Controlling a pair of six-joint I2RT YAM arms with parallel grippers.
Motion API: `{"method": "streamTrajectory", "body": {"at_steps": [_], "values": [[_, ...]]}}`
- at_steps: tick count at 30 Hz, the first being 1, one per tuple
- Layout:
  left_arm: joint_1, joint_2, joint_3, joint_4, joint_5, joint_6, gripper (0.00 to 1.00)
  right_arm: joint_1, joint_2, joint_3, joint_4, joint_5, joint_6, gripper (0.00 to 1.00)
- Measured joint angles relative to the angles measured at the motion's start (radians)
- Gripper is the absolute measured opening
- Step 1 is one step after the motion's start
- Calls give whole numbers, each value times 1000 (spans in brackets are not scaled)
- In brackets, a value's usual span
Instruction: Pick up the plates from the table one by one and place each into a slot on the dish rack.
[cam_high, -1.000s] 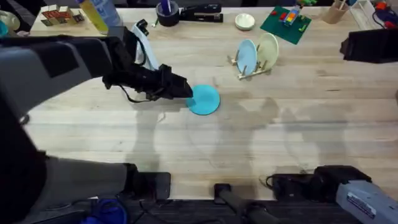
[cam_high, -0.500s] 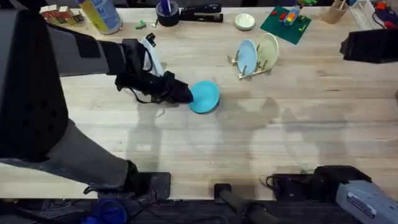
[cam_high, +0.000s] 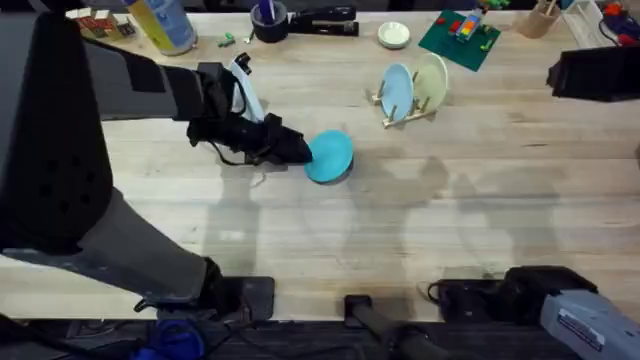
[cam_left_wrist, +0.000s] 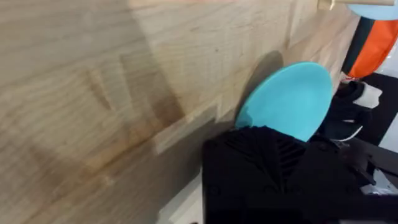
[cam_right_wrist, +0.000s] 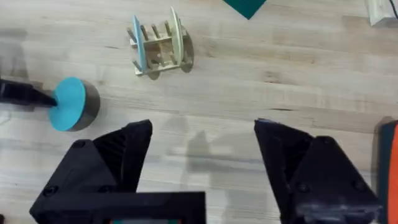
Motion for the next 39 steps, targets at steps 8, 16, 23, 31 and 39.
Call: {"method": "streamTrajectory", "body": {"at_steps": [8,16,23,31,39], "values": [[0,0,0,0,0,0,42,0,0,0,0,0,0,993],[0,0,0,0,0,0,43,0,0,0,0,-3,-3,993],[0,0,0,0,0,0,43,0,20,2,-44,-90,-3,992],[0,0,0,3,0,0,43,0,165,2,-81,-239,7,993],[0,0,0,7,0,0,43,0,294,-2,-79,-326,52,993]]}}
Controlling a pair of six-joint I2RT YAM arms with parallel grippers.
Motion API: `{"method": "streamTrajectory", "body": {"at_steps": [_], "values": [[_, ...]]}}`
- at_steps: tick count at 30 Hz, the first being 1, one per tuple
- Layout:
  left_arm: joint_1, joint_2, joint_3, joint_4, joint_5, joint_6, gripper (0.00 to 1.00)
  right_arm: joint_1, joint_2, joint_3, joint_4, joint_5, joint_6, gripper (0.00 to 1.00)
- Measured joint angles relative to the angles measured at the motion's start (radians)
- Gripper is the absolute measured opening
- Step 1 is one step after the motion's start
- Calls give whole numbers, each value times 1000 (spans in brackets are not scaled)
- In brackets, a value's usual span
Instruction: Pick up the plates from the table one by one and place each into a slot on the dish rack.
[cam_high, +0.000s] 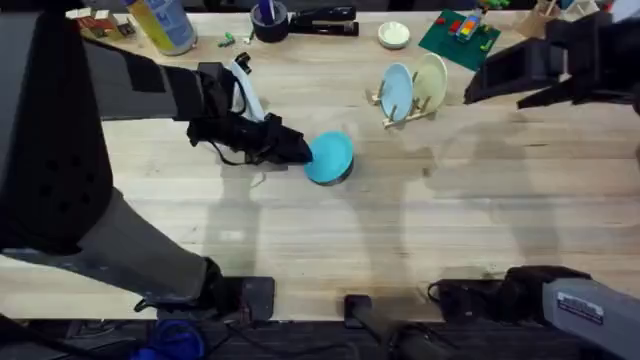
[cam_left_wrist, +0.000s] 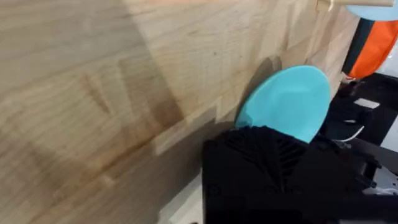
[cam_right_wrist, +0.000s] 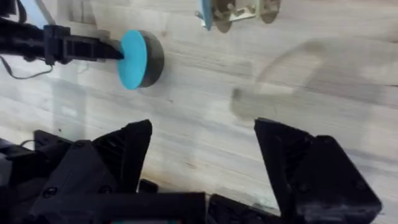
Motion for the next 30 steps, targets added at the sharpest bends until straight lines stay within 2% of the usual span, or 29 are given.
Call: {"method": "streamTrajectory", "body": {"at_steps": [3,8,15,20,25,30], "values": [[0,0,0,1,0,0,42,2,6,-43,43,-15,33,993],[0,0,0,2,0,0,42,38,3,-188,180,-25,137,993],[0,0,0,4,0,0,42,164,3,-376,449,-34,330,993],[0,0,0,4,0,0,42,254,3,-479,576,-37,467,994],[0,0,0,4,0,0,42,306,19,-512,629,-37,589,995],[0,0,0,4,0,0,42,341,91,-512,659,-37,672,995]]}}
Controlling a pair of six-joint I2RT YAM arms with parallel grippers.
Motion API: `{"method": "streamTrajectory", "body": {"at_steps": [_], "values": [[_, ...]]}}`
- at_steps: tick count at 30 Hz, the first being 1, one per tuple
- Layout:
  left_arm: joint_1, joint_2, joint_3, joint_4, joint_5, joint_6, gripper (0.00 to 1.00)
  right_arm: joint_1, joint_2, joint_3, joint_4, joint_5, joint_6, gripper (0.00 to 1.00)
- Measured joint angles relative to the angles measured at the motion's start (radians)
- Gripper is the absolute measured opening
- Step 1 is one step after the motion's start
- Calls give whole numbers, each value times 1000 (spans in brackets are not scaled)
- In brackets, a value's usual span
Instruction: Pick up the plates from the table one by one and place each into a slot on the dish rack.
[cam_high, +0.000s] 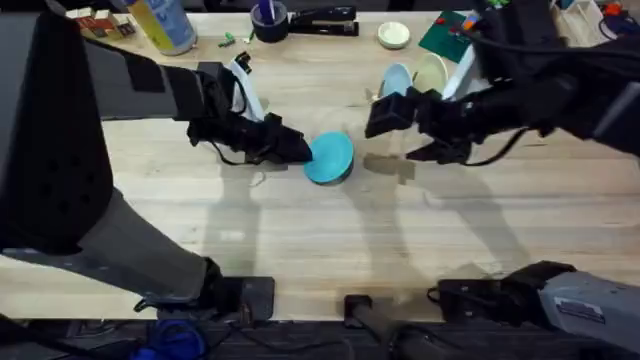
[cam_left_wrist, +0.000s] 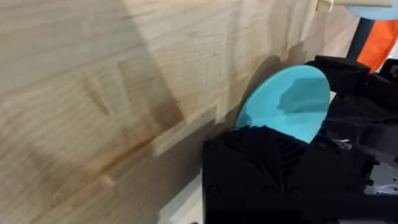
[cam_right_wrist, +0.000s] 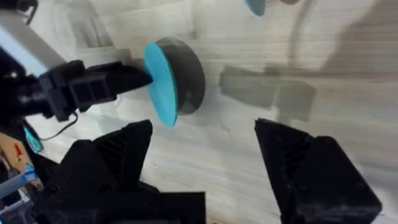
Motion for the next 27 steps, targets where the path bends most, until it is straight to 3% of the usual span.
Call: {"method": "streamTrajectory", "body": {"at_steps": [10,19,27], "values": [[0,0,0,0,0,0,43,90,186,0,226,-8,37,993],[0,0,0,0,0,0,43,109,326,0,357,-102,49,992],[-1,0,0,3,0,0,43,107,335,0,380,-126,70,977]]}}
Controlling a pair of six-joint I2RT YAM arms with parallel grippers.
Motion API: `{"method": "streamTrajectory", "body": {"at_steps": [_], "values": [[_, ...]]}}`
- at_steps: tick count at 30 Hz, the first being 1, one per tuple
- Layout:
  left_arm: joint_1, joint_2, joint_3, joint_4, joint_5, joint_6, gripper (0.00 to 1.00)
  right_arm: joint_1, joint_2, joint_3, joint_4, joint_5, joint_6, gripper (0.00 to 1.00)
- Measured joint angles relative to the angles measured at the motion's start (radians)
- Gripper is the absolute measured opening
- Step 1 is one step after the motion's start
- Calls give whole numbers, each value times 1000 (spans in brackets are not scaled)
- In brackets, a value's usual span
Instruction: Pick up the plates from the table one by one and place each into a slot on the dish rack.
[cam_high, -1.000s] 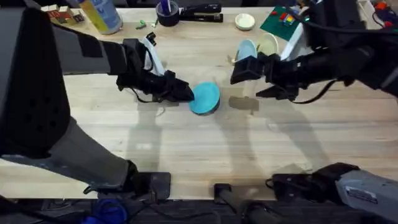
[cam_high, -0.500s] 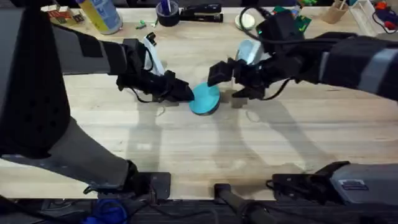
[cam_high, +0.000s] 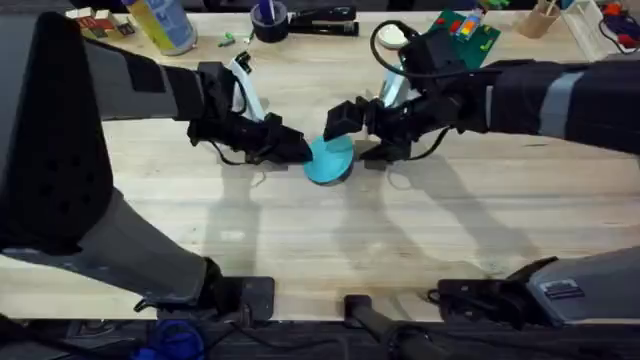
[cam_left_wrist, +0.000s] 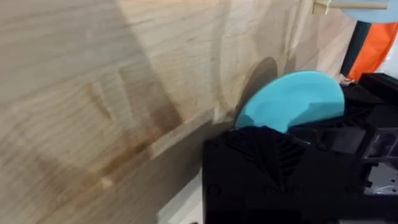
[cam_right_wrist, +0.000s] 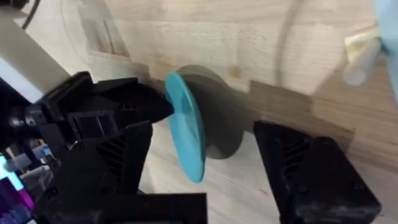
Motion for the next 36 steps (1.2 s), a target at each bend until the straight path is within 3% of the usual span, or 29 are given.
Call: {"method": "streamTrajectory", "body": {"at_steps": [15,17,22,26,28,36], "values": [[-1,0,0,13,0,0,43,34,11,0,30,0,4,938],[-1,0,0,13,0,0,42,37,16,0,30,-8,6,865],[-1,0,0,13,0,0,42,52,40,0,25,-29,12,510],[0,0,0,12,1,0,42,54,45,0,23,-52,16,95],[4,0,0,13,6,0,42,50,34,2,38,-74,16,41],[4,0,0,15,7,0,42,52,33,2,33,-79,19,36]]}}
